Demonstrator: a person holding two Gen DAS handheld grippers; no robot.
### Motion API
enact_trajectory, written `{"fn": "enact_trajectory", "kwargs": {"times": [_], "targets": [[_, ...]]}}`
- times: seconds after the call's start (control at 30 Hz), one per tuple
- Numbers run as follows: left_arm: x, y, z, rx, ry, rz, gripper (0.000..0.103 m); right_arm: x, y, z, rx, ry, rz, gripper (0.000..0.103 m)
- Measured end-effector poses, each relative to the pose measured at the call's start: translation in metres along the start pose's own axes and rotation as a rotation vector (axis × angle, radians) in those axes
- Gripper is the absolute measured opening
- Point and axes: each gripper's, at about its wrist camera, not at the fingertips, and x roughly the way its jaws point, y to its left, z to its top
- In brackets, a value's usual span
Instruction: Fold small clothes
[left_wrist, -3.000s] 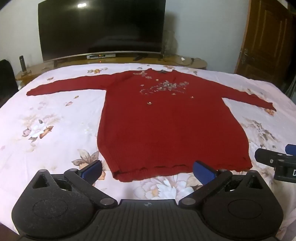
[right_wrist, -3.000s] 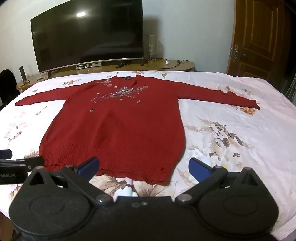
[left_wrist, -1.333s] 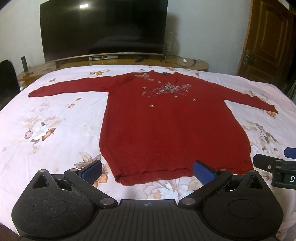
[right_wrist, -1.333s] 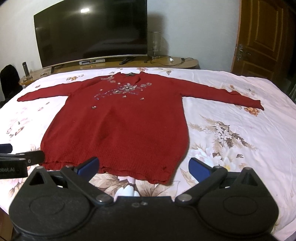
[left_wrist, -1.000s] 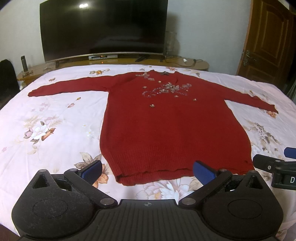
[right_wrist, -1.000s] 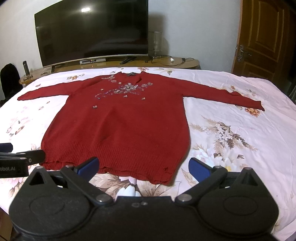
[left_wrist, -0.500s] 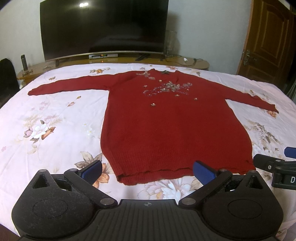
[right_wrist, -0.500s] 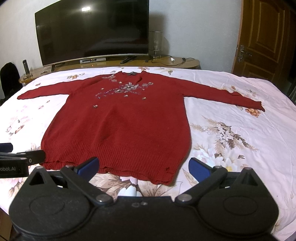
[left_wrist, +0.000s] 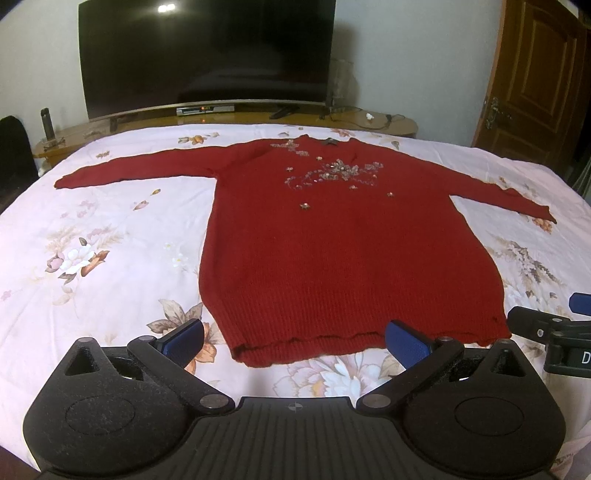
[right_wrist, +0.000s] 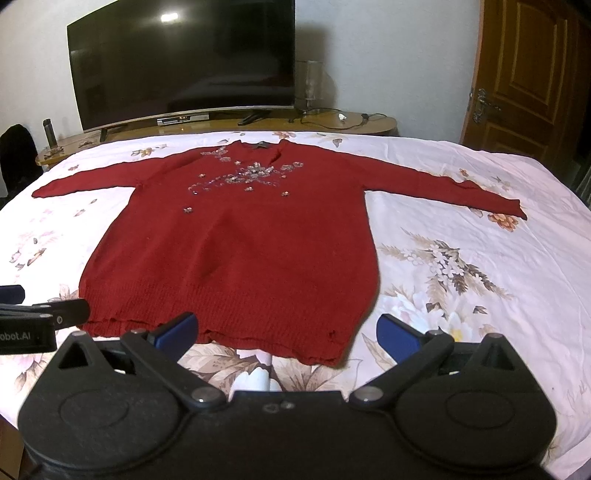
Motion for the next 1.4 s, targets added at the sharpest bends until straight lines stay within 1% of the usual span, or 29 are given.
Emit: {"fn": "enact_trajectory", "kwargs": {"times": [0.27, 0.37, 0.47, 0.53, 0.57, 0.6, 0.67, 0.73, 0.77, 0.83, 0.87, 0.93, 0.97, 1.03, 1.13, 1.2, 1.23, 1.3, 1.4], "targets": [[0.003, -0.001, 0.000, -0.003, 0.008, 0.001, 0.103, 0.001, -0.001, -0.001, 0.001, 0.003, -0.002, 0.103], [0.007, 0.004, 0.003, -0.028, 0.016, 0.003, 0.103, 0.003, -0.003, -0.001, 0.004, 0.008, -0.005, 0.103], [0.014, 0.022, 0.011, -0.113, -0.006, -0.040, 0.103, 0.004, -0.012, 0.001, 0.024, -0.009, 0.018, 0.103], [0.024, 0.032, 0.022, -0.132, -0.026, -0.091, 0.103, 0.009, -0.027, 0.005, 0.062, -0.024, 0.031, 0.103], [0.031, 0.037, 0.029, -0.133, -0.040, -0.093, 0.103, 0.012, -0.033, 0.008, 0.082, -0.029, 0.027, 0.103], [0.036, 0.040, 0.035, -0.133, -0.058, -0.087, 0.103, 0.018, -0.047, 0.013, 0.117, -0.046, 0.013, 0.102], [0.051, 0.051, 0.051, -0.151, -0.105, -0.108, 0.103, 0.029, -0.075, 0.024, 0.180, -0.074, -0.005, 0.102], [0.065, 0.065, 0.063, -0.230, -0.147, -0.138, 0.103, 0.048, -0.119, 0.039, 0.287, -0.110, -0.023, 0.102], [0.074, 0.071, 0.070, -0.276, -0.148, -0.143, 0.103, 0.061, -0.147, 0.047, 0.362, -0.132, -0.052, 0.102], [0.091, 0.082, 0.079, -0.335, -0.131, -0.132, 0.103, 0.088, -0.202, 0.061, 0.509, -0.178, -0.085, 0.102], [0.098, 0.085, 0.082, -0.351, -0.127, -0.141, 0.103, 0.103, -0.228, 0.065, 0.569, -0.195, -0.084, 0.099], [0.115, 0.089, 0.084, -0.375, -0.111, -0.147, 0.103, 0.131, -0.274, 0.071, 0.681, -0.232, -0.069, 0.070], [0.125, 0.090, 0.086, -0.381, -0.096, -0.137, 0.103, 0.151, -0.305, 0.076, 0.758, -0.231, -0.083, 0.050], [0.146, 0.091, 0.089, -0.386, -0.054, -0.116, 0.103, 0.180, -0.348, 0.079, 0.870, -0.243, -0.104, 0.050], [0.179, 0.091, 0.093, -0.399, 0.015, -0.057, 0.103, 0.214, -0.389, 0.083, 0.930, -0.261, -0.159, 0.053], [0.197, 0.088, 0.092, -0.412, 0.056, -0.030, 0.103, 0.232, -0.405, 0.086, 0.945, -0.256, -0.183, 0.060], [0.204, 0.086, 0.092, -0.418, 0.072, -0.020, 0.103, 0.241, -0.412, 0.086, 0.964, -0.252, -0.195, 0.062], [0.214, 0.082, 0.093, -0.423, 0.091, -0.021, 0.103, 0.254, -0.427, 0.084, 1.021, -0.248, -0.206, 0.061], [0.224, 0.076, 0.097, -0.402, 0.106, -0.013, 0.103, 0.264, -0.443, 0.081, 1.072, -0.262, -0.203, 0.058]]}}
